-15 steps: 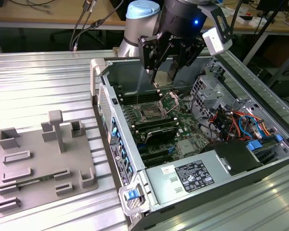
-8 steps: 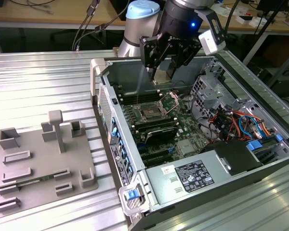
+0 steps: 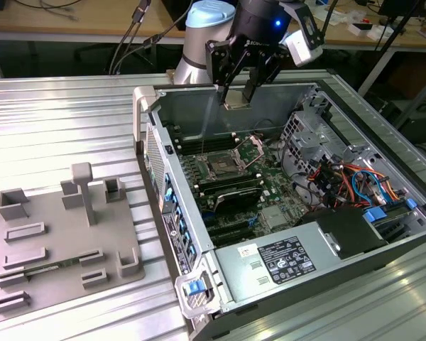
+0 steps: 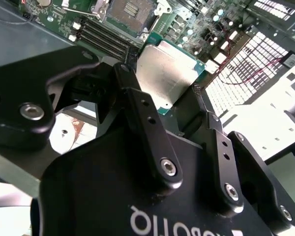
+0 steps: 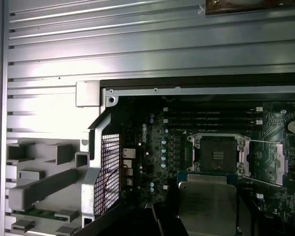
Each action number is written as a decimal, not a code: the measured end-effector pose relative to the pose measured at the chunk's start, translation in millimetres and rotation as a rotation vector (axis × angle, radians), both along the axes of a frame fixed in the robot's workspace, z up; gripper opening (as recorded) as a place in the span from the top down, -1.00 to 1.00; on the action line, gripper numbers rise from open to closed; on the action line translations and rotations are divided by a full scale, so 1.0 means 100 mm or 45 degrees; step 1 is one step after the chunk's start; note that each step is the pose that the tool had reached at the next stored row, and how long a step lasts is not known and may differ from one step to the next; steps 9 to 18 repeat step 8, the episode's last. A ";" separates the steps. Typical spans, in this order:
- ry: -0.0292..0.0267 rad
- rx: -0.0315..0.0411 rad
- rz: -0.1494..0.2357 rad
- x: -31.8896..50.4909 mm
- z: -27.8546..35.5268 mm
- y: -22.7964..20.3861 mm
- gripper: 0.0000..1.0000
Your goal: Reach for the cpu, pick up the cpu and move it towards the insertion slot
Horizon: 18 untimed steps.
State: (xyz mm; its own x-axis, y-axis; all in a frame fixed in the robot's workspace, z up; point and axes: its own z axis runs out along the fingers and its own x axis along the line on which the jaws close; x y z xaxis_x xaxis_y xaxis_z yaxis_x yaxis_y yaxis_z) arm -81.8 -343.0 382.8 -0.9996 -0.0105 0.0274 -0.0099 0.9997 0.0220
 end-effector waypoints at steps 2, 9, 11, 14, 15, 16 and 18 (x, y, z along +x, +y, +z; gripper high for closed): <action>0.0000 -0.0002 0.000 0.019 0.000 0.017 -0.09; 0.0000 0.0000 0.000 0.022 0.000 0.017 -0.09; 0.0000 0.0000 0.000 0.022 0.000 0.017 -0.09; 0.0000 0.0000 0.000 0.022 0.000 0.017 -0.09; 0.0000 0.0000 0.000 0.022 0.000 0.017 -0.09; 0.0000 0.0000 0.000 0.022 0.000 0.017 -0.09; 0.0000 0.0000 0.000 0.022 0.000 0.017 -0.09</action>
